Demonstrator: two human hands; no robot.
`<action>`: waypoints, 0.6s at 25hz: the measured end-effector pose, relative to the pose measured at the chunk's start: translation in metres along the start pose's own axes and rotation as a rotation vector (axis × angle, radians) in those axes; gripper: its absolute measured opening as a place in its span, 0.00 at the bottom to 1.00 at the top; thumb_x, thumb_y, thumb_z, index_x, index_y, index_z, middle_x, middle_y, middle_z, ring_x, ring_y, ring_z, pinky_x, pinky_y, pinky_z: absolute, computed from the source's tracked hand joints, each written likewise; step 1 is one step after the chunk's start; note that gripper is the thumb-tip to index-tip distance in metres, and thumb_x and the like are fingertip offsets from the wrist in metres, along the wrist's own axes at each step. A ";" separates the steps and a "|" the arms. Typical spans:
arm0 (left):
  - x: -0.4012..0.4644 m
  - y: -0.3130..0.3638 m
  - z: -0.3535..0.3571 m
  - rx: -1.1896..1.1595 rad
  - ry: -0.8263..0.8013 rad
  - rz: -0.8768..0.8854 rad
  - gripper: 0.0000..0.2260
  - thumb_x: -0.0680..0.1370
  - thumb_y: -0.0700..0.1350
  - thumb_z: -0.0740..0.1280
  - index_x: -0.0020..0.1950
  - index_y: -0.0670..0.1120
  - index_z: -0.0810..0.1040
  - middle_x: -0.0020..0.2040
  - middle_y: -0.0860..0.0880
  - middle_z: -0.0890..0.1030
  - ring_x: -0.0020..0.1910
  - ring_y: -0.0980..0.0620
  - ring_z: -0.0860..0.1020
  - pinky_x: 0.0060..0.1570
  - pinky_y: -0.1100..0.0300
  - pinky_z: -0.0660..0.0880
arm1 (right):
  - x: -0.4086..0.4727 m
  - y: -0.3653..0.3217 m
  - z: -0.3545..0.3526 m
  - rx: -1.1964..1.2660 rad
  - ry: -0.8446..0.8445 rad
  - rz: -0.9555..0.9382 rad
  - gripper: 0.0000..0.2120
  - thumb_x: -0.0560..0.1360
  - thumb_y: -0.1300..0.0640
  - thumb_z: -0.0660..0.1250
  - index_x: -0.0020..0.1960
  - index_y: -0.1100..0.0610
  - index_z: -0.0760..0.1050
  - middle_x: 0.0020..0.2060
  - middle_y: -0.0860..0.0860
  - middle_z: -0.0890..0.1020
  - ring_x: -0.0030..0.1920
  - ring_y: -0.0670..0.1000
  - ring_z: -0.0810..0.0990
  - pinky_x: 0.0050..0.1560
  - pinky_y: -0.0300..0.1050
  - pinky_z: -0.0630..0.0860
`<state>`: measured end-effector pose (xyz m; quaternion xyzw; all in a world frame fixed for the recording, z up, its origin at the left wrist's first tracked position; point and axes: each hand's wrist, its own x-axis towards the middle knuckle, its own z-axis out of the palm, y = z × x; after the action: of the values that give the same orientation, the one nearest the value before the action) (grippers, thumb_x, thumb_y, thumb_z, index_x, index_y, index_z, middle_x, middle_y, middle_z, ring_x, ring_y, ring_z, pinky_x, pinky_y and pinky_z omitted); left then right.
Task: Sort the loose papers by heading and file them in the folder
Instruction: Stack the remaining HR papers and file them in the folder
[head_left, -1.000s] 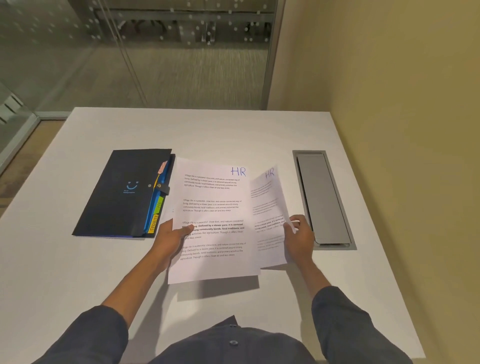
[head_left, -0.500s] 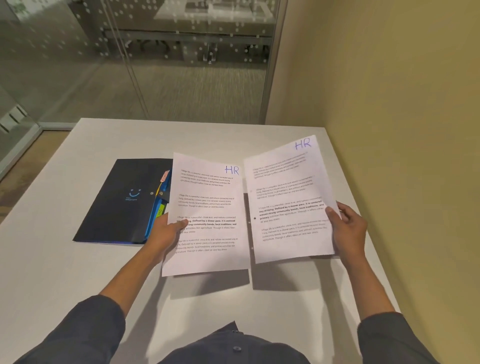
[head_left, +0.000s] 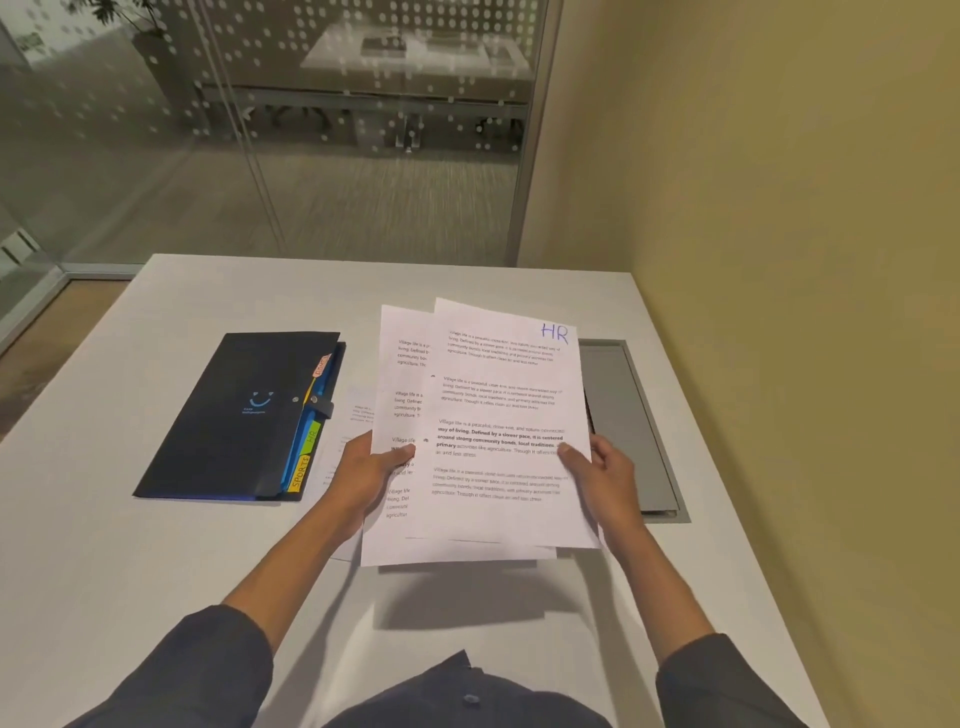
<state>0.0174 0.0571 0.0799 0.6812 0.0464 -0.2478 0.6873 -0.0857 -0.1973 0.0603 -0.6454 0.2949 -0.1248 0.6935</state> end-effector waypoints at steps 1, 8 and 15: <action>-0.001 0.001 0.002 0.003 -0.010 0.010 0.12 0.78 0.35 0.65 0.60 0.47 0.76 0.53 0.51 0.83 0.53 0.49 0.82 0.57 0.49 0.76 | -0.002 -0.001 0.004 -0.002 -0.054 0.005 0.08 0.78 0.61 0.68 0.56 0.55 0.80 0.50 0.49 0.86 0.49 0.48 0.85 0.49 0.44 0.80; -0.003 0.009 0.011 -0.026 -0.019 0.061 0.13 0.81 0.51 0.63 0.62 0.49 0.78 0.54 0.49 0.84 0.52 0.47 0.83 0.54 0.49 0.78 | -0.001 -0.014 0.013 -0.016 -0.153 -0.004 0.14 0.76 0.67 0.69 0.58 0.54 0.80 0.49 0.46 0.86 0.51 0.49 0.85 0.51 0.42 0.81; -0.002 0.014 0.009 0.056 -0.028 0.123 0.12 0.78 0.41 0.68 0.60 0.50 0.77 0.50 0.56 0.84 0.51 0.53 0.83 0.51 0.55 0.79 | -0.003 -0.027 0.006 -0.019 -0.178 -0.041 0.16 0.70 0.68 0.75 0.57 0.62 0.81 0.50 0.53 0.86 0.50 0.54 0.86 0.52 0.49 0.82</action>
<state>0.0185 0.0484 0.0941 0.6982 -0.0122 -0.2156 0.6826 -0.0789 -0.1941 0.0870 -0.6664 0.2198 -0.0784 0.7081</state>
